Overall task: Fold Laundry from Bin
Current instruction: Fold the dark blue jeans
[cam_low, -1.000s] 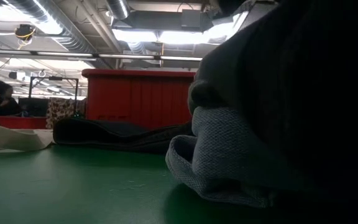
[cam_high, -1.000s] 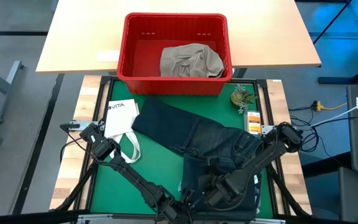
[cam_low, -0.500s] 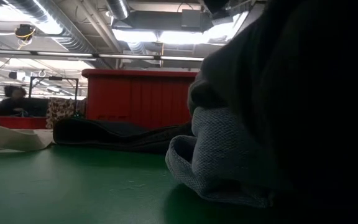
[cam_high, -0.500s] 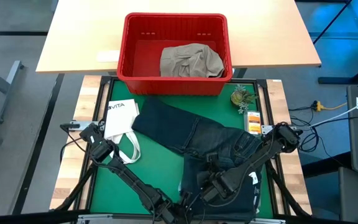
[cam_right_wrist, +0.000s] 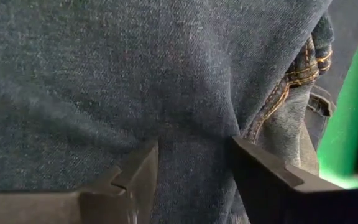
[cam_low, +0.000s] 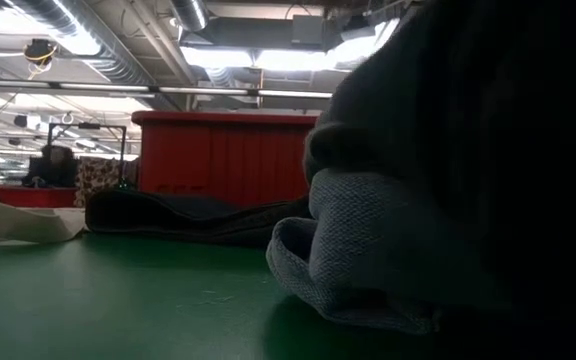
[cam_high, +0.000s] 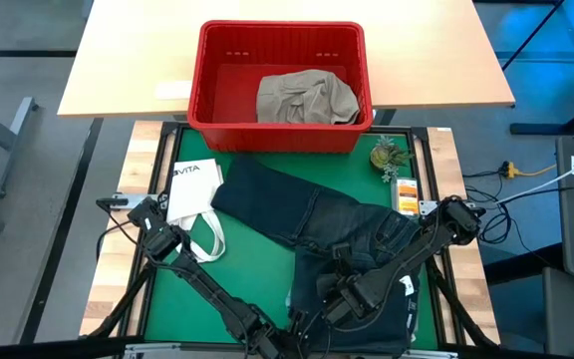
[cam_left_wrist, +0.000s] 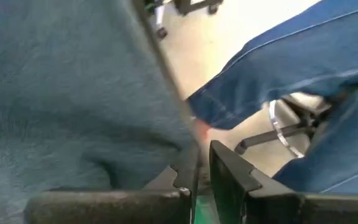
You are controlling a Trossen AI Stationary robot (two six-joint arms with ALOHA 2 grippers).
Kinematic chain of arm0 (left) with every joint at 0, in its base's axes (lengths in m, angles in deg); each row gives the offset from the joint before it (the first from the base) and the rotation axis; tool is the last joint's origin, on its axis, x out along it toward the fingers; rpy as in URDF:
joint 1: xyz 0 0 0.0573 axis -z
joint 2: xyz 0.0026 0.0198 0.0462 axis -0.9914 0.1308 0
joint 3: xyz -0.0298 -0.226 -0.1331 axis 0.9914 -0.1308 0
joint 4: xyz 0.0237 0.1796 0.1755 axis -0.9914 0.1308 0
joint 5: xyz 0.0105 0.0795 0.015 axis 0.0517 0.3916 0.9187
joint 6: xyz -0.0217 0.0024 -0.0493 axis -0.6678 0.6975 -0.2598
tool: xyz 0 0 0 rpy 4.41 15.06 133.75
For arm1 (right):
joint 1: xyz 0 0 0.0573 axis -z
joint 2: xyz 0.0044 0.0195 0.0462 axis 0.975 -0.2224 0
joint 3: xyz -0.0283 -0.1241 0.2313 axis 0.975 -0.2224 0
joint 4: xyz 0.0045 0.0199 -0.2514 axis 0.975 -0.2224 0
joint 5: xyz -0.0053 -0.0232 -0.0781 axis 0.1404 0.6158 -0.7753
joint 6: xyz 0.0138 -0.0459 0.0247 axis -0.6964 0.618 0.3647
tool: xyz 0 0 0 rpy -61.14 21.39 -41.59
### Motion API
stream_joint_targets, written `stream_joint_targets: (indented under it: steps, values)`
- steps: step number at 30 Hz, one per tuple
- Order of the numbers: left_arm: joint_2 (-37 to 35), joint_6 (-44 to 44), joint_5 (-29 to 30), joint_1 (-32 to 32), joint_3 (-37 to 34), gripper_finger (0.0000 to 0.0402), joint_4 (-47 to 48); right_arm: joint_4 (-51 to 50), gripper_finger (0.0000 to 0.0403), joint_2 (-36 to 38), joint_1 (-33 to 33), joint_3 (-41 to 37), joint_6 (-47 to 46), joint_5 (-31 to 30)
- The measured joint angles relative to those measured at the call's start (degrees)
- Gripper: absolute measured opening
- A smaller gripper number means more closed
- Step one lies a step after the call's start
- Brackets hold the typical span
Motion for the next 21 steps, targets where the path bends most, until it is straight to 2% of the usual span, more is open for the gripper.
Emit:
stream_joint_targets:
  steps: [8,16,21]
  values:
    - [-0.26,3.89,-5.00,0.49,5.90,0.0033,2.40,-0.63,0.0198,3.56,-2.83,-0.05,0.00,-0.46]
    - [-0.26,4.80,-4.01,0.12,7.99,0.0033,4.04,-0.87,0.0198,8.61,-7.39,-0.04,-0.67,-0.43]
    - [-0.26,4.81,0.94,-1.47,8.04,0.0033,4.42,-0.73,0.0198,10.51,-13.36,-0.04,-6.85,-0.31]
